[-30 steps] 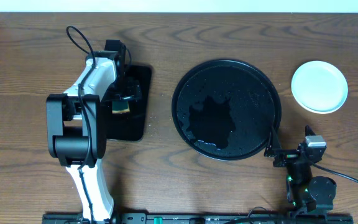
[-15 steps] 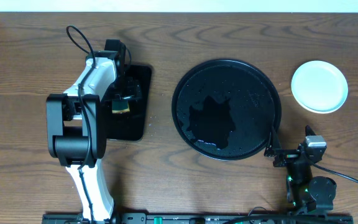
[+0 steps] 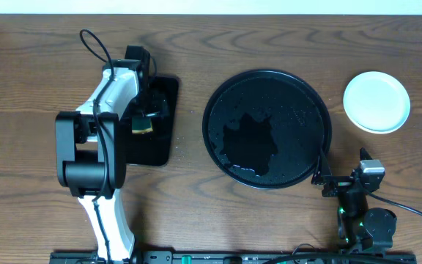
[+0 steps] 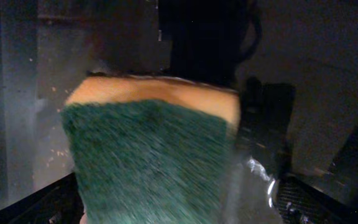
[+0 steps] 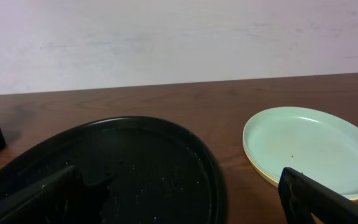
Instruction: Clean dirty plates on tray and stack at the side
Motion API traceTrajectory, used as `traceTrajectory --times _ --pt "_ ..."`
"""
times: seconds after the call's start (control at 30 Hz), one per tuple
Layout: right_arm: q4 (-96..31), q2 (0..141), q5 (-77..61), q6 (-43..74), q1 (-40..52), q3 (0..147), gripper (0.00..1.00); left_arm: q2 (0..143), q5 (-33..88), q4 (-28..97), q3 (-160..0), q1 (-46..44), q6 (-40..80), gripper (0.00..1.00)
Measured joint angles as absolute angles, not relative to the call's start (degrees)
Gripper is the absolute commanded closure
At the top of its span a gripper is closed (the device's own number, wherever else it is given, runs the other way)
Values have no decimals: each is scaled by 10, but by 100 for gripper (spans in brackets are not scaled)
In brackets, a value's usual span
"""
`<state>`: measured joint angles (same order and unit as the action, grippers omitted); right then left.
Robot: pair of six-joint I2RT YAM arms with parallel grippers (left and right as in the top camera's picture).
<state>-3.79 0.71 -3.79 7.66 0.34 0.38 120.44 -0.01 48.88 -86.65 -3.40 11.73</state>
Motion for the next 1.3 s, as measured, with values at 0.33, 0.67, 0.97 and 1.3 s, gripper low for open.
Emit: traceTrajectory --times 0.33,0.67,0.97,1.3 --pt "-38 7 -36 77 3 4 1 843 0 487 -861 -57 117 4" --pt "-38 7 -36 77 3 4 1 440 -2 517 -866 -57 117 4" --pt "-38 7 -34 77 3 4 1 286 -2 681 -848 -57 117 4" --pt "-38 7 -33 77 3 4 1 53 0 266 -442 -57 118 4"
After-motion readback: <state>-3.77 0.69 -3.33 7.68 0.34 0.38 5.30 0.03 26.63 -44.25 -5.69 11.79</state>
